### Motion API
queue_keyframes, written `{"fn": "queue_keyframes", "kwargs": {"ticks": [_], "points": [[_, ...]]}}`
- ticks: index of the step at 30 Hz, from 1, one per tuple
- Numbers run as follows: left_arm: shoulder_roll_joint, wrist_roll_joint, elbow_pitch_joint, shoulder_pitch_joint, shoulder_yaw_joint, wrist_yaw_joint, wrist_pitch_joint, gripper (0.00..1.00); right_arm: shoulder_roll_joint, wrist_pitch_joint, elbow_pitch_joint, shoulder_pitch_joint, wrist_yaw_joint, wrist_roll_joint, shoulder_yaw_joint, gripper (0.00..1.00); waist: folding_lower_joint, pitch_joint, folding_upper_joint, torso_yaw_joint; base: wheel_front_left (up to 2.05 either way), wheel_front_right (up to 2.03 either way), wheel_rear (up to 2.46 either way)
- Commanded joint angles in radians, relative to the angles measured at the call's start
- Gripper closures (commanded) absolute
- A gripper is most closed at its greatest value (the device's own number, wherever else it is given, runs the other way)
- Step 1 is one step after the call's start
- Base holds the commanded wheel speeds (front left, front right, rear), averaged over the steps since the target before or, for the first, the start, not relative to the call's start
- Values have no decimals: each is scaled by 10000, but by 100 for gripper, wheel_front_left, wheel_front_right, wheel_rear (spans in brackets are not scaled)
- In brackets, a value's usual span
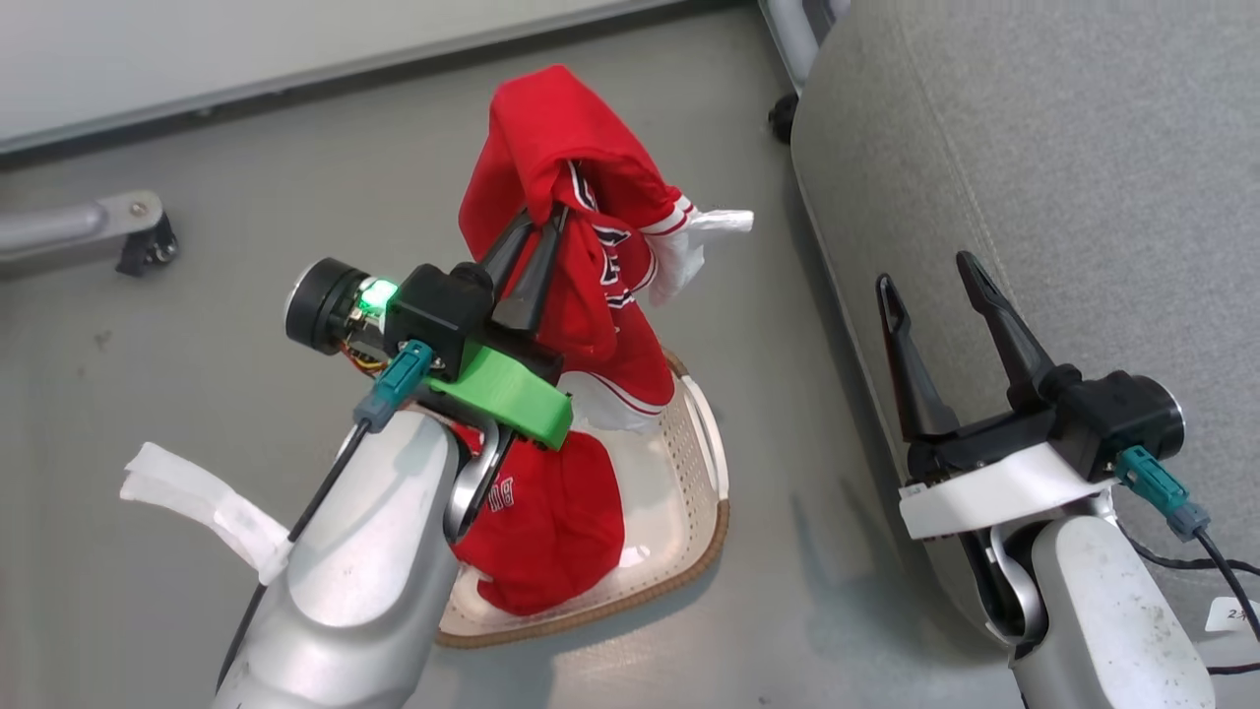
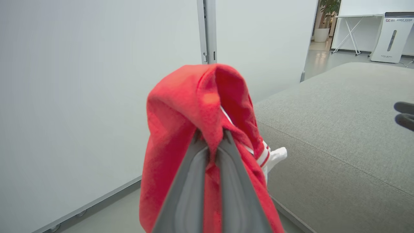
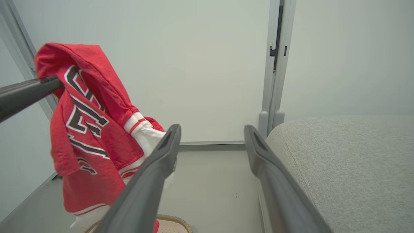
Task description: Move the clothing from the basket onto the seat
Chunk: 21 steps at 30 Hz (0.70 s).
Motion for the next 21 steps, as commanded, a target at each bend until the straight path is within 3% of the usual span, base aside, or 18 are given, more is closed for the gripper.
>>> {"fn": "queue_keyframes", "kwargs": {"ticks": [1,10,21], "points": [[13,71,-263,-17,3,-19,-33,100,-40,-46,34,205,-3,57,8,0,1,-545,0,174,0,0,0],[122,68,-1148,-441,-209,-24,-23,100,-40,-46,86,540,-3,184,85,0,1,-1034,0,163,0,0,0],[273,-95,-1275,-643,-460,-24,-24,100,-38,-46,87,770,-3,252,69,0,1,-1276,0,234,0,0,0]]}}
